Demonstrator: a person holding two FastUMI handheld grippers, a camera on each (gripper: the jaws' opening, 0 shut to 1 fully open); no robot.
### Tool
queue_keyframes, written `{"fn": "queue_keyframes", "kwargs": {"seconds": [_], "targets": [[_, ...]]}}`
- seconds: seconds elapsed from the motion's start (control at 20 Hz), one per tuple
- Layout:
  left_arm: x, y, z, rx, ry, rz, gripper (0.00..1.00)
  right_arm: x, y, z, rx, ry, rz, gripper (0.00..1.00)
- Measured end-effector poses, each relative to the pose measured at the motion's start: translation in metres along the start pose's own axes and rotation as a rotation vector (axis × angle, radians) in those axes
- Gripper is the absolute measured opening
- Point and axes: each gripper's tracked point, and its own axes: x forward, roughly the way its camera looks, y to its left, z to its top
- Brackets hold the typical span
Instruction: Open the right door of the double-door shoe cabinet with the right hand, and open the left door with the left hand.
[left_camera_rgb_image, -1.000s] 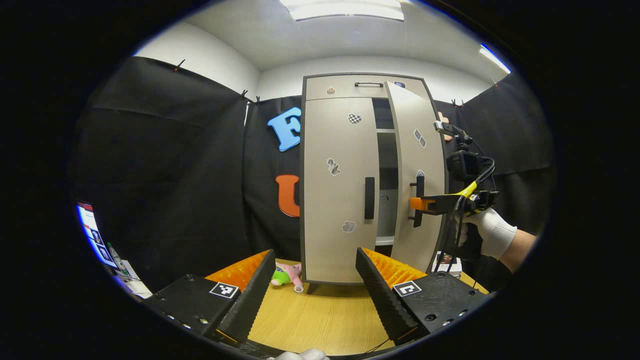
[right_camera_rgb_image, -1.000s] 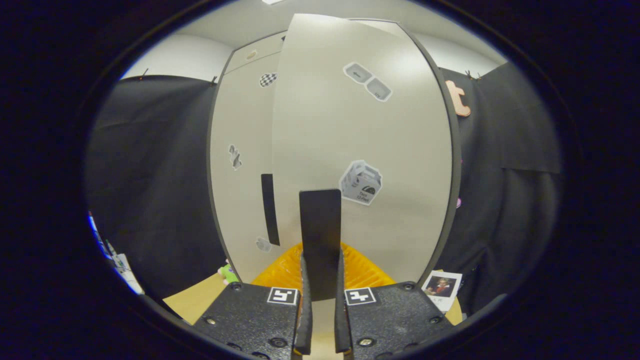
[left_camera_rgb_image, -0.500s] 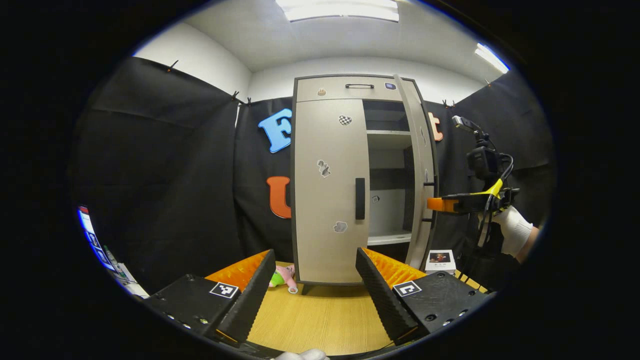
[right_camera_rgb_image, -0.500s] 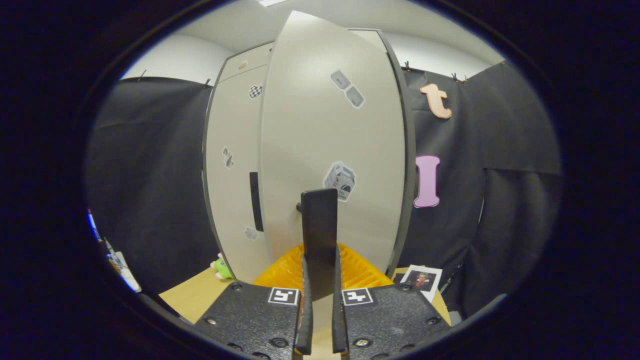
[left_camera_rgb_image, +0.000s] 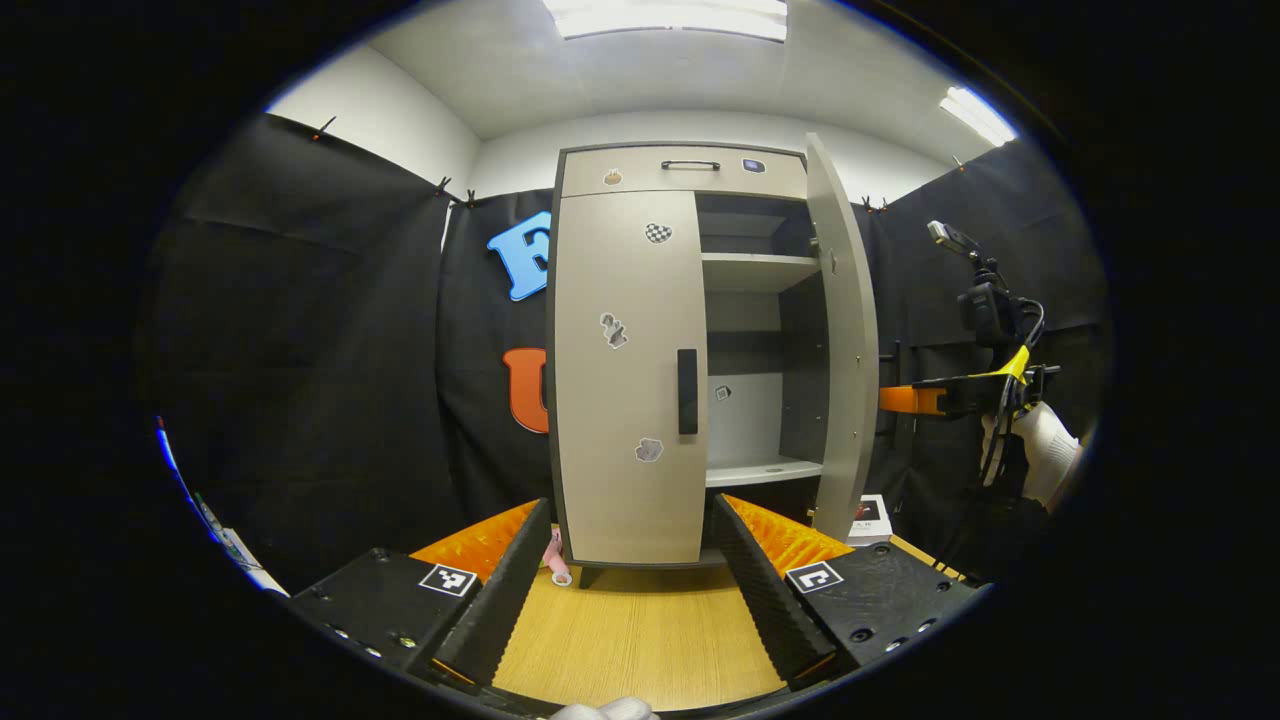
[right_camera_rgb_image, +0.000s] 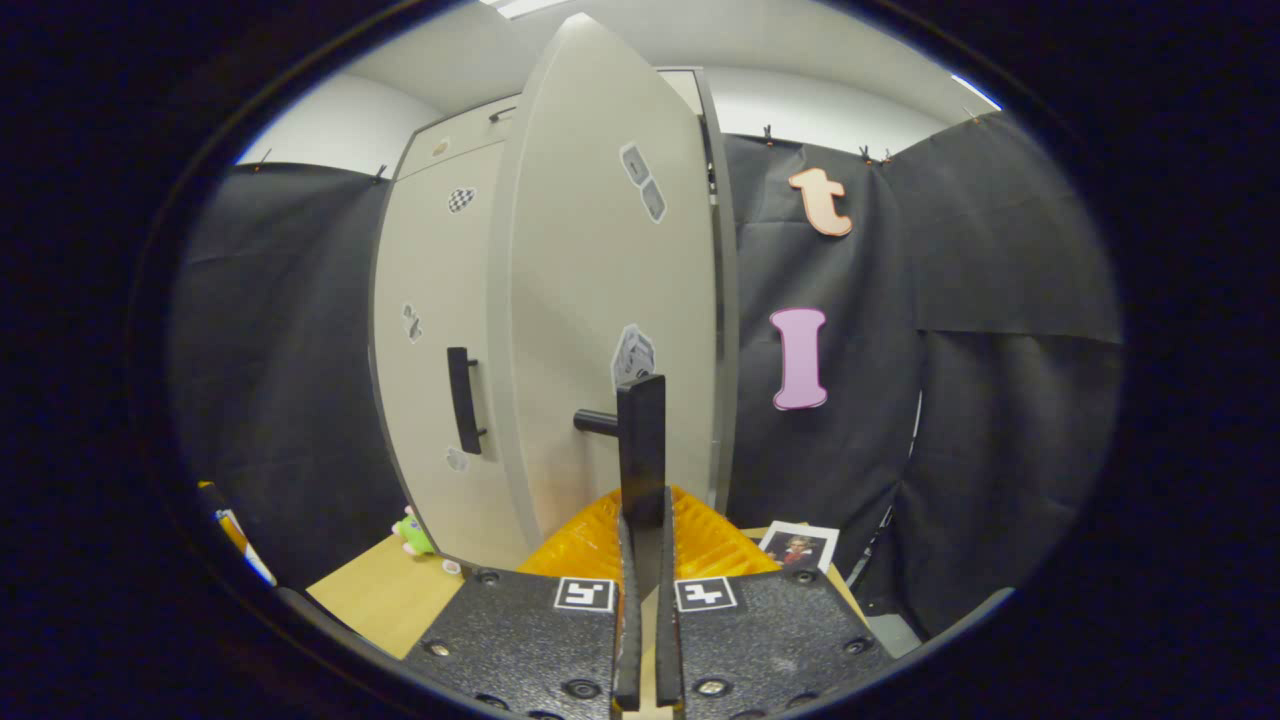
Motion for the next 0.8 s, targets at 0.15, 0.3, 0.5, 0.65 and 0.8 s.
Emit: {"fn": "queue_keyframes", "kwargs": {"seconds": [0.15, 0.3, 0.5, 0.65, 0.8], "targets": [[0.008, -0.014, 0.001, 0.000, -0.001, -0.020, 0.96, -0.003, -0.009, -0.001, 0.008, 0.003, -0.038, 0.04], [0.014, -0.024, 0.003, 0.000, -0.002, -0.043, 0.96, -0.003, -0.016, -0.001, 0.021, 0.000, -0.061, 0.04], [0.020, -0.034, 0.008, 0.004, -0.010, -0.064, 0.96, -0.004, -0.023, -0.001, 0.042, 0.003, -0.073, 0.04], [0.025, -0.036, 0.010, 0.011, -0.014, -0.069, 0.96, -0.004, -0.012, -0.008, 0.086, 0.033, -0.040, 0.04], [0.027, -0.037, 0.011, 0.015, -0.013, -0.068, 0.96, -0.005, -0.016, -0.006, 0.080, 0.031, -0.040, 0.04]]}}
